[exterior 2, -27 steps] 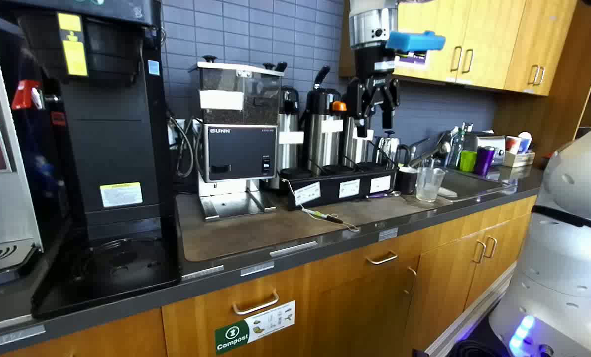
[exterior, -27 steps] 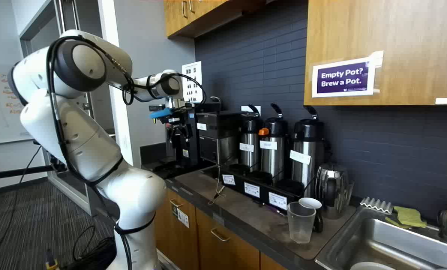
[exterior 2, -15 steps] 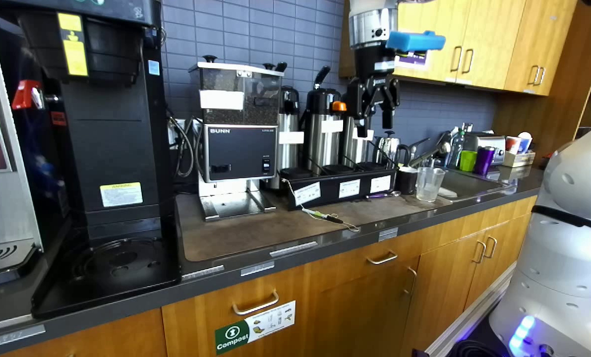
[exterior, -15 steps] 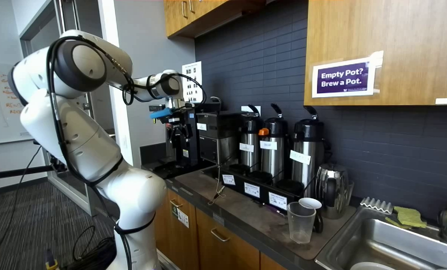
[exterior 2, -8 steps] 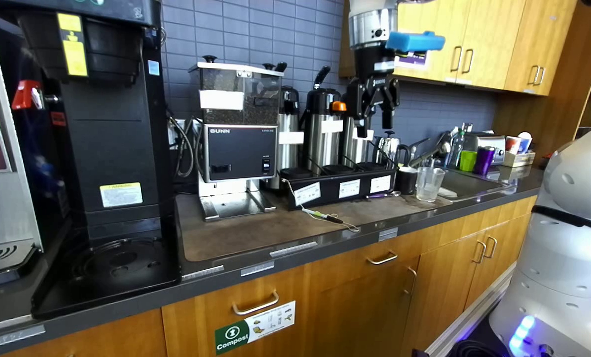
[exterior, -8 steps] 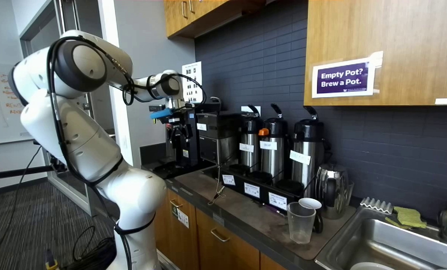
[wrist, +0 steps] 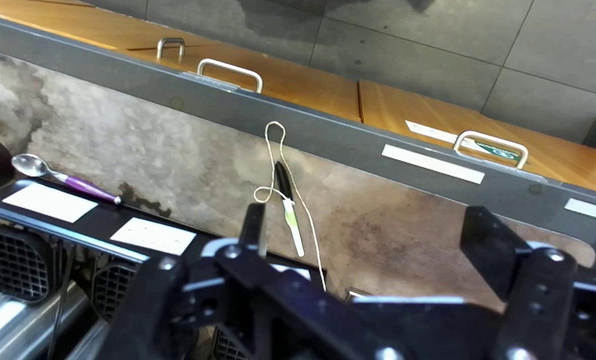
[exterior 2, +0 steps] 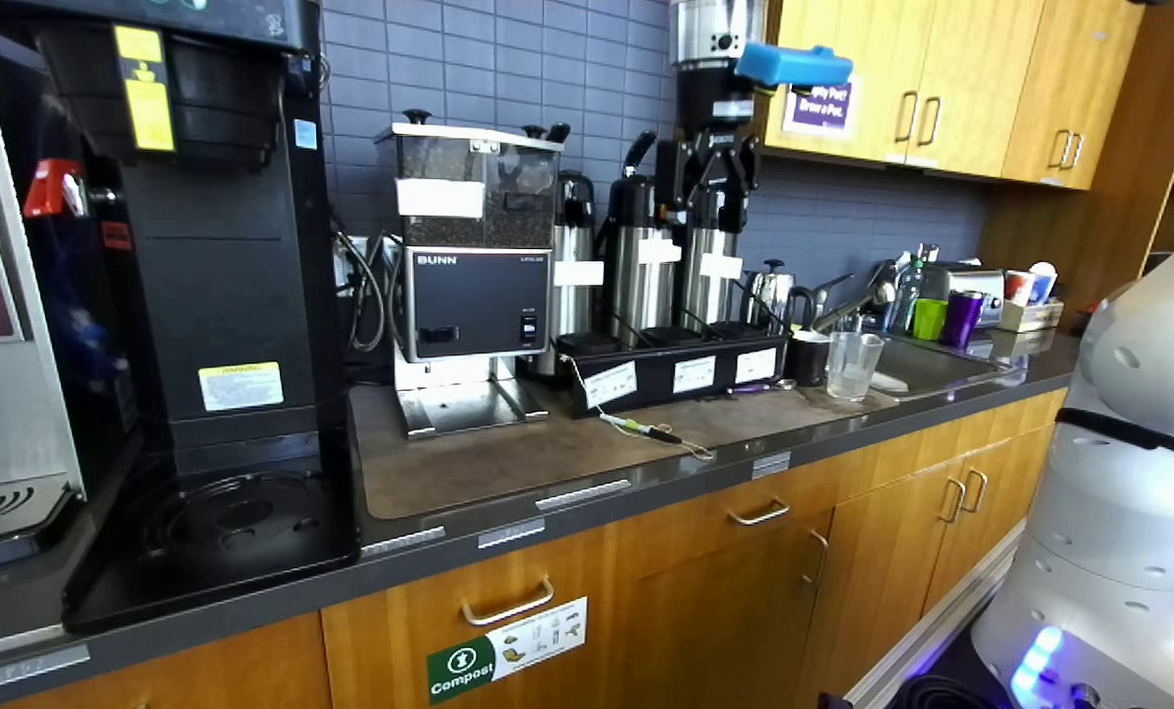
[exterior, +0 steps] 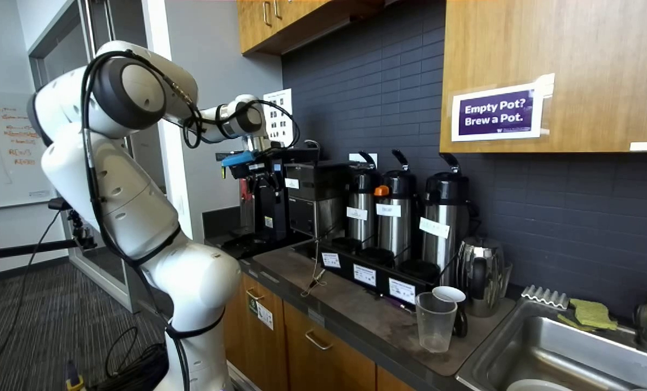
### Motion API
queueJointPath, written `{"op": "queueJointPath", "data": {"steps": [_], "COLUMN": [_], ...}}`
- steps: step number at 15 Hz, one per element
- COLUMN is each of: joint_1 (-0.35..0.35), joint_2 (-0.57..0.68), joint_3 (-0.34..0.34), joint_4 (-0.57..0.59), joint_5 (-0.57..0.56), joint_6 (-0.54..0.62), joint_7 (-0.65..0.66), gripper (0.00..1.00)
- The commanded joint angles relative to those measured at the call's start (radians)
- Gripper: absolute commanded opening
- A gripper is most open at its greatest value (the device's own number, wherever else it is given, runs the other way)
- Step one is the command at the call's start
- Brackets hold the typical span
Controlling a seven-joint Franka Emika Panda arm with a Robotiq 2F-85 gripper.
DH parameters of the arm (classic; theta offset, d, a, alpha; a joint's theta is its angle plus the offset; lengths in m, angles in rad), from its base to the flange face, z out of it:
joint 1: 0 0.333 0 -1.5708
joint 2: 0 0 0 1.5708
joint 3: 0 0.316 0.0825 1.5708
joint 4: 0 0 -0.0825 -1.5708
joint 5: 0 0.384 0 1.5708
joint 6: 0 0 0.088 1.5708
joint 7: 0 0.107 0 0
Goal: Open the glass container above the coffeemaker.
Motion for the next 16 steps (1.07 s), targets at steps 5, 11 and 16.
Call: {"op": "queueJointPath", "data": {"steps": [5, 11, 16], "joint_1": [0.003, 0.008, 0.012], "joint_2": [0.141, 0.221, 0.287], "joint_3": [0.012, 0.008, 0.008], "joint_4": [0.274, 0.442, 0.543], "joint_5": [-0.072, -0.108, -0.138], "joint_6": [-0.073, -0.131, -0.162], "joint_7": [0.039, 0.029, 0.03], "gripper": [1.0, 1.0, 1.0]}}
